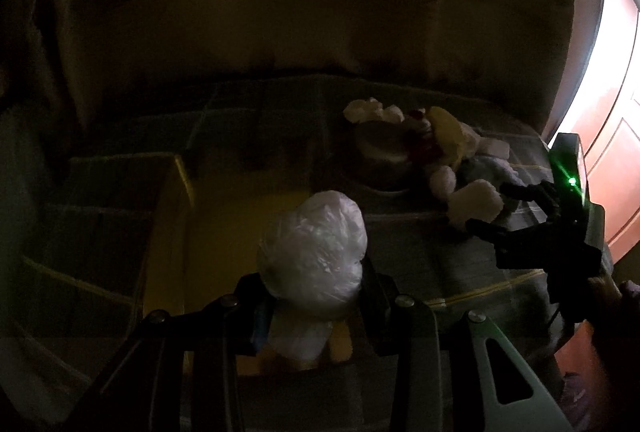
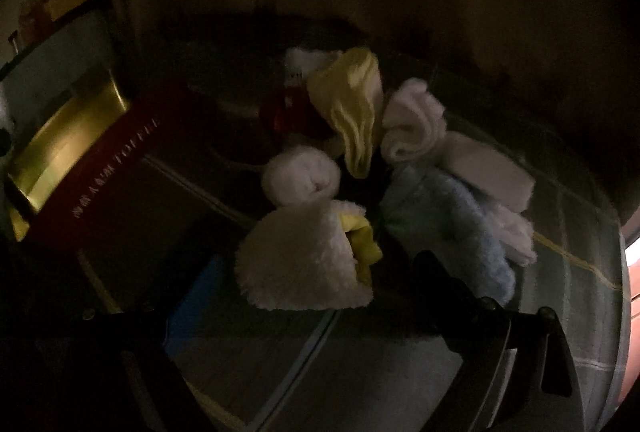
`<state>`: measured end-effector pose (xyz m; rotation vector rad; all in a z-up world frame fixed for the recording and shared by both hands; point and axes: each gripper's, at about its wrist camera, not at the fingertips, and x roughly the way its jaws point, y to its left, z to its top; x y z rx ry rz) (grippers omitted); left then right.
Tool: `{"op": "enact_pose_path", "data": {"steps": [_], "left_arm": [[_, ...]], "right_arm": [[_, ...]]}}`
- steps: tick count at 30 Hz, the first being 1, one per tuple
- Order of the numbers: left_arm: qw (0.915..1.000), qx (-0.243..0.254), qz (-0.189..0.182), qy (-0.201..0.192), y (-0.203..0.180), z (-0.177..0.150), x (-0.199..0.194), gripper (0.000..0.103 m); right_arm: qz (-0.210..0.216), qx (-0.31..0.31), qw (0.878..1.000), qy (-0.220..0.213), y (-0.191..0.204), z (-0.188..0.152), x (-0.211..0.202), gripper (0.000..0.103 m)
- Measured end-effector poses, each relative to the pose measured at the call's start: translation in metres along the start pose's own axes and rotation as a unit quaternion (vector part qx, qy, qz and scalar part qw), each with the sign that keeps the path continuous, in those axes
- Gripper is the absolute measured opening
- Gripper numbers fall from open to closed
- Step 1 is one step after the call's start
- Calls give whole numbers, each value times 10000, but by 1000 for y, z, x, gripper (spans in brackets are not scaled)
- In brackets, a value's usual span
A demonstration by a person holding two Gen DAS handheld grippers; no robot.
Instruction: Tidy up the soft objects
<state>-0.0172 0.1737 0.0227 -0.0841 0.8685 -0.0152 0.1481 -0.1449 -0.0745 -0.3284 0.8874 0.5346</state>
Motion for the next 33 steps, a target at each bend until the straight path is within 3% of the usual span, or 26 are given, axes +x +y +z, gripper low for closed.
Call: {"op": "enact_pose_path", "data": {"steps": [1,2,5,7,13,17,24,27,31,33], "left_arm": [[10000,-12,15,20,2,0,2,37],[10000,-20,22,33,4,-1,3,37],[9999,-49,127,64,13,-2,6,38],[9997,-77,234,87,21,-1,9,39],[9990,125,345,262,37,13,33,40],[9983,316,396,300,42,29,55,41],[9976,184,593,311,62,57,94,53],[9954,215,849,387,66,64,106,61],[9919,358,1186,294,65,67,110,61],[9926,245,1174,179,65,66,102,61]], "right_arm": [[1,-16,10000,74,1,1,5,81],[45,-17,9998,178,0,4,13,63],[125,53,9997,196,1,3,12,42],[136,81,9998,117,3,1,5,38],[300,372,9972,-573,4,-13,-49,38],[417,487,9946,-815,4,-19,-76,38],[499,551,9930,-923,6,-30,-99,38],[528,556,9926,-944,6,-29,-97,38],[569,583,9925,-911,9,-29,-93,38],[605,585,9921,-929,11,-27,-92,38]]}}
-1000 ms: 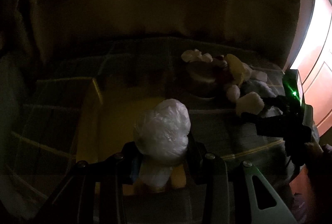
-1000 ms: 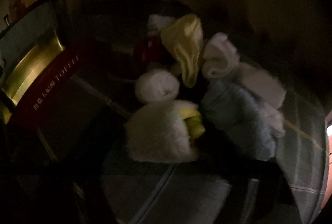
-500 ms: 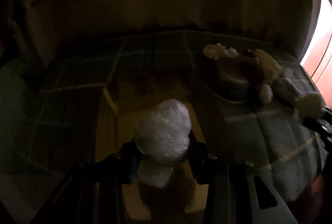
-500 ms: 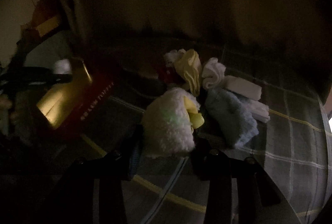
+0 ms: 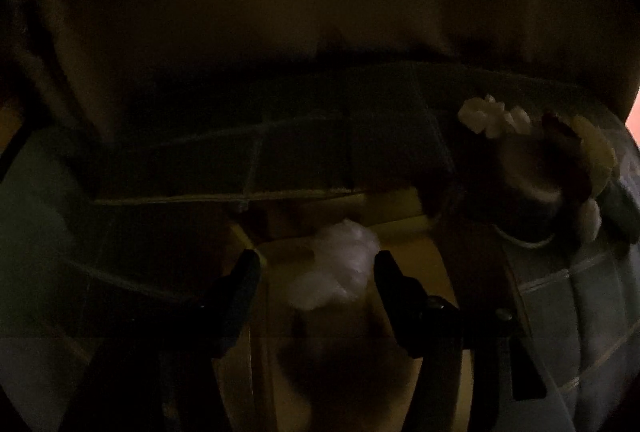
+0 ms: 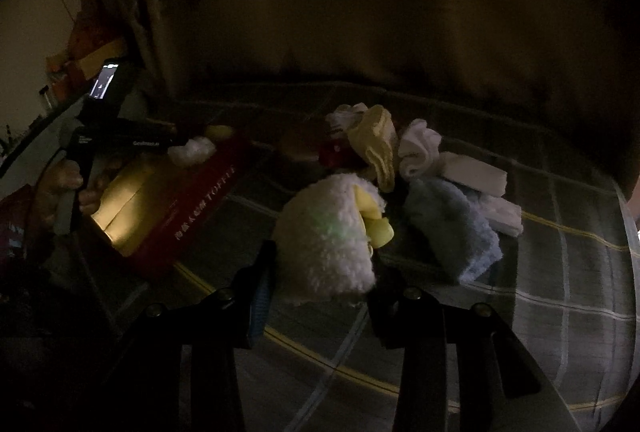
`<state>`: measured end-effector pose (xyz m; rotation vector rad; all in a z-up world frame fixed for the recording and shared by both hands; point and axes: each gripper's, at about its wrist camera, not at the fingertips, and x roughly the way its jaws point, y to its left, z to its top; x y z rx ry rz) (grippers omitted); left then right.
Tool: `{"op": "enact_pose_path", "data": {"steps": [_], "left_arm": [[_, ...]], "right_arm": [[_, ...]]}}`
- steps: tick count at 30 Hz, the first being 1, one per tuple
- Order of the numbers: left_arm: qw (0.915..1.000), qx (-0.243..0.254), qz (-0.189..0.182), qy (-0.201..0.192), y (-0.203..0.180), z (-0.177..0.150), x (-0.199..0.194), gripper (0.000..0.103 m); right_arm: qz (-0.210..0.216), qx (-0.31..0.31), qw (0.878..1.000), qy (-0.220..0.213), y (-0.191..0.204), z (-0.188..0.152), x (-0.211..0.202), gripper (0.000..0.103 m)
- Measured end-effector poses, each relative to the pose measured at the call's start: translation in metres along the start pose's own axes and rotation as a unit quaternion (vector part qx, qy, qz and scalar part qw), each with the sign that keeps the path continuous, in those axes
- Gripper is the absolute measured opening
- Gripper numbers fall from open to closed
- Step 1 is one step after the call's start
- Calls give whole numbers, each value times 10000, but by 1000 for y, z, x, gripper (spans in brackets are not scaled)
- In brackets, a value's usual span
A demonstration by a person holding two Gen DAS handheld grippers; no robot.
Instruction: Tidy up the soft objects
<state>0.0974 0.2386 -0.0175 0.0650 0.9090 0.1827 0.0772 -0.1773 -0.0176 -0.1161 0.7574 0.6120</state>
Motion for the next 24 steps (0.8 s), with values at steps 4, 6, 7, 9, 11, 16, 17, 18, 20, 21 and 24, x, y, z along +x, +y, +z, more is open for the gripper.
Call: {"op": "enact_pose_path", "data": {"steps": [4,6,7,9,11,16,17,18,20,21,24], "left_arm": [[9982,-525,-213,-200,14,-13,-33,61],[9966,-717,-320,-249,17,-24,-50,61],[9961,-774,-331,-256,15,-26,-53,61],[9965,-803,-197,-77,15,-40,-65,61],[9961,-858,-198,29,14,-53,-74,61],[9936,-1112,-33,186,23,-84,-97,61],[9932,-1148,-47,178,25,-86,-98,61],[9930,-1168,-77,180,27,-88,-101,61],[9932,-1155,15,167,28,-90,-106,61],[9932,-1160,-1,92,29,-90,-109,61],[9928,-1197,12,77,33,-90,-109,61]], "right_arm": [[280,-57,9995,-99,13,16,-1,38],[498,-176,9985,-166,27,29,0,38],[590,-247,9978,-184,35,35,1,38],[877,-498,9947,-192,60,51,10,38],[1114,-775,9907,-133,85,64,23,39],[1263,-1041,9861,289,133,93,82,39],[1252,-940,9866,453,138,99,102,39],[1243,-886,9869,518,140,100,111,39],[1199,-756,9873,720,147,105,139,39],[1159,-752,9874,771,151,105,146,39],[1005,-734,9877,944,162,105,172,40]]}}
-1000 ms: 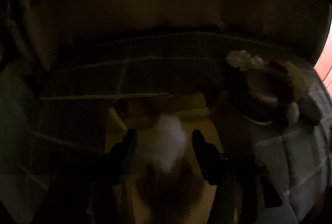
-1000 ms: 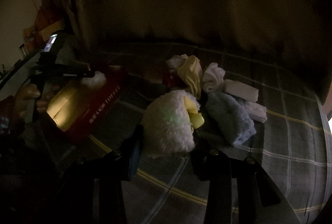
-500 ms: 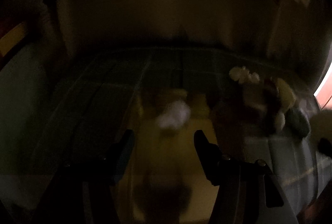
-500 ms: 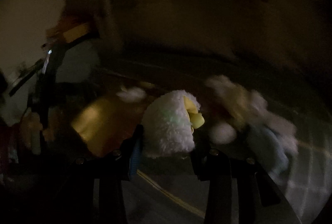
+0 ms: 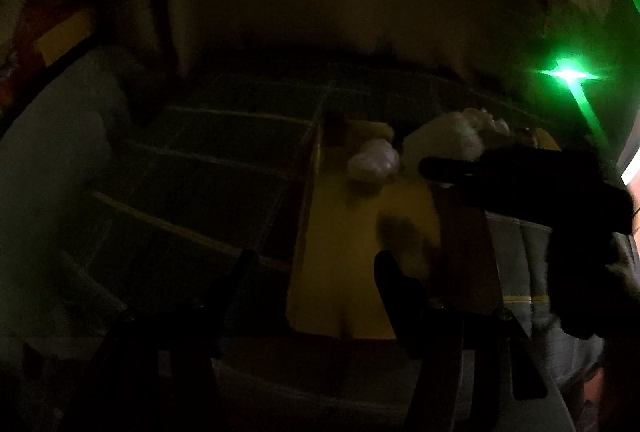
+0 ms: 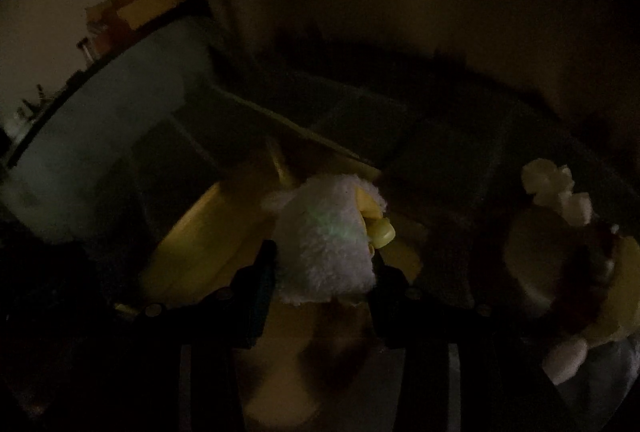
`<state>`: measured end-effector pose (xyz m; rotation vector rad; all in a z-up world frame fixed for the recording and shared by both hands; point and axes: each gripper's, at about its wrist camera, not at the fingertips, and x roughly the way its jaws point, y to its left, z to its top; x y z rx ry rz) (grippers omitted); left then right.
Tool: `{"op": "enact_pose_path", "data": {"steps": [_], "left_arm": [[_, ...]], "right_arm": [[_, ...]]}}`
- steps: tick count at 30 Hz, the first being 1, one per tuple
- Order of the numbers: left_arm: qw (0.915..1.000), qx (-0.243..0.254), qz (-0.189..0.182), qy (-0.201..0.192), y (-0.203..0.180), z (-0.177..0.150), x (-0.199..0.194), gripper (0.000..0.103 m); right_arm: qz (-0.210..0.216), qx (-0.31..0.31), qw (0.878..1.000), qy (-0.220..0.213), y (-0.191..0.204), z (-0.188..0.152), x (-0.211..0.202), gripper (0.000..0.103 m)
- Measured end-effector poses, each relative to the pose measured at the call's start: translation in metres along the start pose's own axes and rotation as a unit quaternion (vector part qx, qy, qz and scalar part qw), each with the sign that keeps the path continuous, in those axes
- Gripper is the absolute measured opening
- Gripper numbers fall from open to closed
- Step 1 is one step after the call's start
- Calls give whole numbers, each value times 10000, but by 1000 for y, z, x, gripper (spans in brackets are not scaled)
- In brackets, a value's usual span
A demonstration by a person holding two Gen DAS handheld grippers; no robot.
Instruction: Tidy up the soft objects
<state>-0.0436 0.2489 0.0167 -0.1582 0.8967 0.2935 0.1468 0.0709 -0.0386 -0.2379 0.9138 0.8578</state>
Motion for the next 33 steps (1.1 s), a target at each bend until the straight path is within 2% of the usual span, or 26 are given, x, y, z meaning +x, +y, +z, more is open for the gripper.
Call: {"op": "enact_pose_path", "data": {"steps": [7,9,11,14,17,19,22,25,29,33], "left_arm": [[9994,-268,-182,109,11,1,12,61],[9992,-293,-232,132,9,1,13,61],[9994,-271,-204,115,11,-1,14,61],[9995,-230,-164,130,8,-1,13,61],[9996,-236,-139,116,4,-4,15,61],[9998,-155,5,114,-1,-7,13,61],[9998,-23,206,1,-5,-9,1,61],[9994,93,308,-117,-15,-14,-8,61],[9992,234,279,-133,-36,-21,-14,61],[9983,516,204,-148,-70,-26,-19,61]], "right_arm": [[-267,124,9994,174,-1,6,32,46],[-253,184,9994,150,-9,3,34,50],[-202,258,9994,59,-12,1,30,63],[-154,249,9994,-174,-14,-2,18,74],[-116,181,9979,-618,-14,-3,-6,78],[-35,153,9953,-960,-14,-4,-28,83],[-16,124,9914,-1301,-13,-12,-62,83],[-195,66,9871,-1586,-15,-23,-89,87],[-765,32,9800,-1836,-28,-74,-136,94],[-1521,239,9730,-1722,-73,-138,-166,96]]}}
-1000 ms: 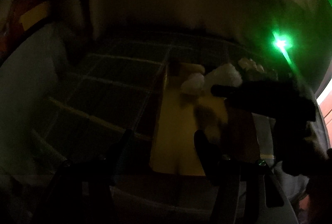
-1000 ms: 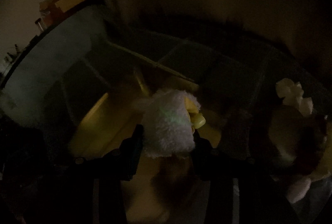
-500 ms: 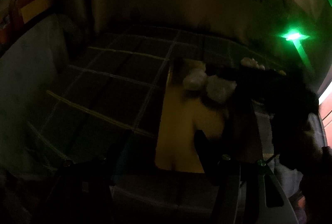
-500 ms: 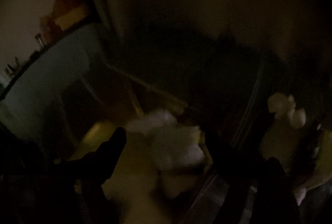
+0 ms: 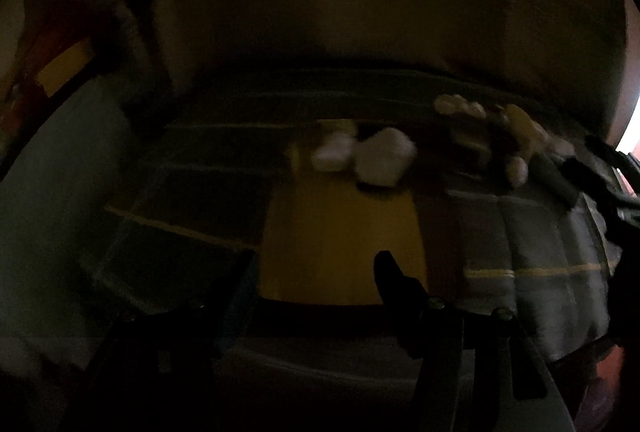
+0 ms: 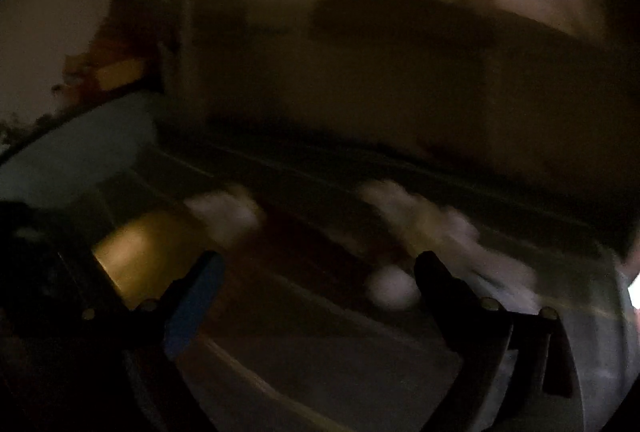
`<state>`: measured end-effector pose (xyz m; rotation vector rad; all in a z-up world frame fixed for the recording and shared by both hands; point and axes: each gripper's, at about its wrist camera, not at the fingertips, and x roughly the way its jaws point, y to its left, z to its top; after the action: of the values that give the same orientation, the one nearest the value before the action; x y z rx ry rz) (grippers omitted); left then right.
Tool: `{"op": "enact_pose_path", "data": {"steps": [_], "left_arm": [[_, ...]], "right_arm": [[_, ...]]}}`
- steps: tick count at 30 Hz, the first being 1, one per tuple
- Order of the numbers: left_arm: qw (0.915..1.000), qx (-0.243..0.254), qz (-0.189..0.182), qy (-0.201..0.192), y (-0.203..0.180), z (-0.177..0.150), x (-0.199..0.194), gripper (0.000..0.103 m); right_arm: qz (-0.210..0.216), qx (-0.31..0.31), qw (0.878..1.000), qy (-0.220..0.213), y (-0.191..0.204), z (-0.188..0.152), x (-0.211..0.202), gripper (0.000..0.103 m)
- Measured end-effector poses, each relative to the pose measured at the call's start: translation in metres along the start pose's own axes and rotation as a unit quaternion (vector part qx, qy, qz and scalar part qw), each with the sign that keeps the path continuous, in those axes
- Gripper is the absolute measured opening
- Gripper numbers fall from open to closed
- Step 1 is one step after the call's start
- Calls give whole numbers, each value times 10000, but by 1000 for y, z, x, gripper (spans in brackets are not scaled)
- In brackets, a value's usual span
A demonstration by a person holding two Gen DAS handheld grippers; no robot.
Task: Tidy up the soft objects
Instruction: 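Move both tools back from the box to the pile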
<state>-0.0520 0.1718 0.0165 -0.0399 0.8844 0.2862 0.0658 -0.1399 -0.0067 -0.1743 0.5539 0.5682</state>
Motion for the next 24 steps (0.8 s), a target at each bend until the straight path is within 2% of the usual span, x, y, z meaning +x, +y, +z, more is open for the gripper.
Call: {"op": "enact_pose_path", "data": {"steps": [2,4,5,8,13,16,18,24], "left_arm": [[9999,127,-66,-17,-20,2,-4,61],[9995,302,-107,-80,-41,2,-11,61],[9990,416,-94,-118,-54,3,-12,61],[9973,712,-62,-165,-87,3,-17,61],[9944,1049,-31,-158,-125,2,-15,61],[9927,1198,-22,-103,-139,4,-7,61],[9925,1219,-52,-61,-146,4,-1,61],[9930,1021,-569,181,-161,11,20,61]], "right_arm": [[-583,67,9982,160,-38,-25,-11,96],[-890,135,9956,256,-66,-42,-18,96],[-1191,169,9921,351,-86,-56,-22,96],[-1735,373,9821,630,-129,-84,-21,96],[-2024,1022,9694,937,-183,-114,-12,96],[-1945,1498,9632,1097,-203,-120,-7,96],[-1897,1673,9617,1057,-210,-118,-9,97],[-1640,2200,9562,1021,-224,-123,-14,98]]}}
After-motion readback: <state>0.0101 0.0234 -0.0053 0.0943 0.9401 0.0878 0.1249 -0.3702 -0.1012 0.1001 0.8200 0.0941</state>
